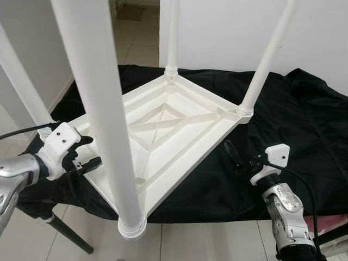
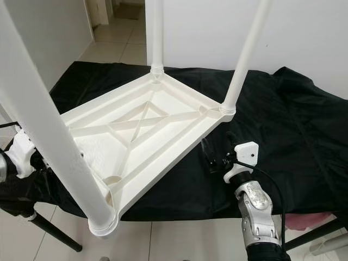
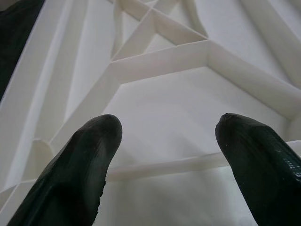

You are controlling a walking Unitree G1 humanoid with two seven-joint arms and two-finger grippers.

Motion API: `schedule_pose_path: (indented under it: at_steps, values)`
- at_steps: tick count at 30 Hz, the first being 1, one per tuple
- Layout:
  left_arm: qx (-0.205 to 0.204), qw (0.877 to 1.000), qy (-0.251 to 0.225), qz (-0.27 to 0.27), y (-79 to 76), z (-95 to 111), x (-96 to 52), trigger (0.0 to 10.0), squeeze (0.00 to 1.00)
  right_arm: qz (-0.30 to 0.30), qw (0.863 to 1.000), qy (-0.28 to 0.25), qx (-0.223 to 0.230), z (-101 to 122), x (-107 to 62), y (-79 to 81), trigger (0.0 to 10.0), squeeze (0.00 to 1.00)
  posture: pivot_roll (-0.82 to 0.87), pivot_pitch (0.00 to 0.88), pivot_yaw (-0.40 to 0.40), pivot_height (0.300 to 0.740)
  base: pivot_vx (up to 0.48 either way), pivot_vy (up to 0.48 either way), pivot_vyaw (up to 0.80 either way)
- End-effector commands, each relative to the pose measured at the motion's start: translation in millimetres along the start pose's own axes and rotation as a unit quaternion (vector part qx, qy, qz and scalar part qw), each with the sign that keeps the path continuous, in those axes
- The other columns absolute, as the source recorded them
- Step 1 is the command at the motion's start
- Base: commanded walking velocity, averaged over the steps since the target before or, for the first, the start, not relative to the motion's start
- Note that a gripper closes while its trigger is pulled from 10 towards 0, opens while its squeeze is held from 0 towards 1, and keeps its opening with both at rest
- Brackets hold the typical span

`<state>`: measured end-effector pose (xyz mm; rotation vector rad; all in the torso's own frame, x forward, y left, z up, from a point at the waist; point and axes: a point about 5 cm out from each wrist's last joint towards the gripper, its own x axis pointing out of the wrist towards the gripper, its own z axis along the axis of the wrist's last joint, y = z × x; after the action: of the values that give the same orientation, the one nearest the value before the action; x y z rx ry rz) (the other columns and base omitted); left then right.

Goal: Building children table

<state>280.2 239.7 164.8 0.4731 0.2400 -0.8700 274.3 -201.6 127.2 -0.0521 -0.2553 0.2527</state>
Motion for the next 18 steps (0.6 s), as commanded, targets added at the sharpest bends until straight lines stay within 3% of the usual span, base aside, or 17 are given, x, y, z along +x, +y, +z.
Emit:
schedule_pose_path:
  at_steps: [1, 9, 18]
  values:
    - [0.013, 0.981, 0.007, -0.191, -17.7, 0, -1.2, 10.0, 0.0, -0.005, 1.0, 0.003, -0.003, -1, -3.0, -0.3, 10.0, 0.0, 0.03, 0.002, 0.016, 0.74, 0.0, 0.0, 0.0]
    - [0.005, 0.971, 0.033, -0.236, -28.4, -7, 0.3, 10.0, 0.0, -0.012, 1.0, 0.004, -0.006, -1, -5.4, -1.9, 10.0, 0.0, 0.02, 0.0, 0.02, 0.74, 0.0, 0.0, 0.0]
    - [0.021, 0.967, 0.061, -0.245, -31.0, -17, -5.7, 10.0, 0.0, -0.005, 1.0, 0.006, -0.008, -1, -1.8, -0.5, 10.0, 0.0, 0.02, 0.004, 0.003, 0.74, 0.0, 0.0, 0.0]
